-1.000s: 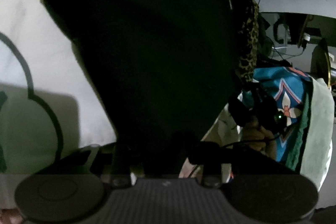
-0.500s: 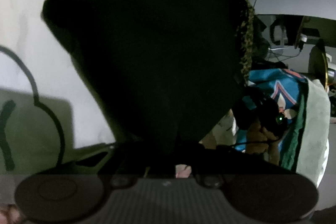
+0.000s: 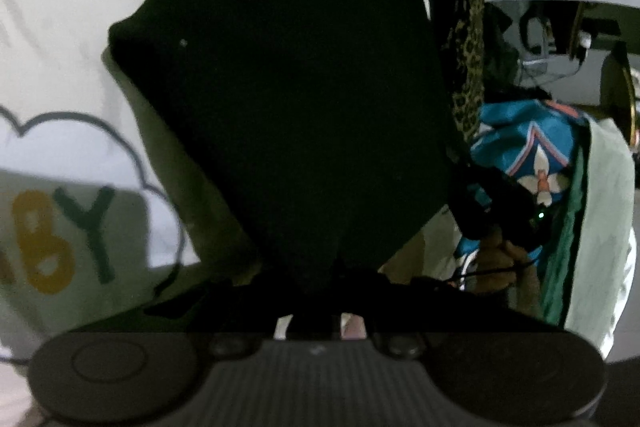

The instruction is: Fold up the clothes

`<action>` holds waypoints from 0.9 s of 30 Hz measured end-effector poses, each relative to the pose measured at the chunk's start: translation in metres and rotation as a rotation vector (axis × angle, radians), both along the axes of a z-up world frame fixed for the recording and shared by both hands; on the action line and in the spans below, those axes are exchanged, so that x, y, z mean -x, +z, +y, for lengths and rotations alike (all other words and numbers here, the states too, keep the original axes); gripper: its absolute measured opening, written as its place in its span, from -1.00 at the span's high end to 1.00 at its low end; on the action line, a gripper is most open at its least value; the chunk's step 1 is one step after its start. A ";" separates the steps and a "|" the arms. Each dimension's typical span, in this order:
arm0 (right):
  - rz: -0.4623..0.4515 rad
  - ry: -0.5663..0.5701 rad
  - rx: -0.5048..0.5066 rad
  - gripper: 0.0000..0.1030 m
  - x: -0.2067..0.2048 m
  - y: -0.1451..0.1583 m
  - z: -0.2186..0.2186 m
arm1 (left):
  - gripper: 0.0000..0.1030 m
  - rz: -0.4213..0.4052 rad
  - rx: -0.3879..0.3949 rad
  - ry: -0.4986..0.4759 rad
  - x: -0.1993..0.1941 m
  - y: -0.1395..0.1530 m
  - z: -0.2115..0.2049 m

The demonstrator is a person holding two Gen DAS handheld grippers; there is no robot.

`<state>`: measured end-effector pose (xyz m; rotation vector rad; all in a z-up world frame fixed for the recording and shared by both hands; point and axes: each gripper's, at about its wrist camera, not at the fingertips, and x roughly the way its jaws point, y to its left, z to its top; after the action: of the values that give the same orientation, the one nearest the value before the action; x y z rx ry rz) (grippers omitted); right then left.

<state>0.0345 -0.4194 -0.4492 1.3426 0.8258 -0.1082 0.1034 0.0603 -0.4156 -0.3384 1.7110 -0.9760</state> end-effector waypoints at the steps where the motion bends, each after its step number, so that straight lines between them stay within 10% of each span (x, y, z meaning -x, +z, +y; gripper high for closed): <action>1: 0.000 0.015 -0.004 0.94 0.002 0.001 0.004 | 0.89 -0.004 -0.010 -0.004 0.000 0.002 0.003; 22: 0.085 0.265 -0.045 0.93 0.018 -0.007 0.069 | 0.89 -0.056 -0.163 -0.027 -0.014 -0.008 0.041; 25: 0.032 0.351 0.028 0.72 0.014 0.002 0.071 | 0.89 -0.063 -0.167 -0.029 -0.012 -0.013 0.038; 27: 0.031 0.376 0.051 0.10 0.014 0.003 0.070 | 0.89 -0.057 -0.164 -0.021 -0.013 -0.017 0.040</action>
<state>0.0207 -0.3498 -0.4464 1.1205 1.0806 0.1446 0.1167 0.0999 -0.4323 -0.1845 1.7327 -0.8456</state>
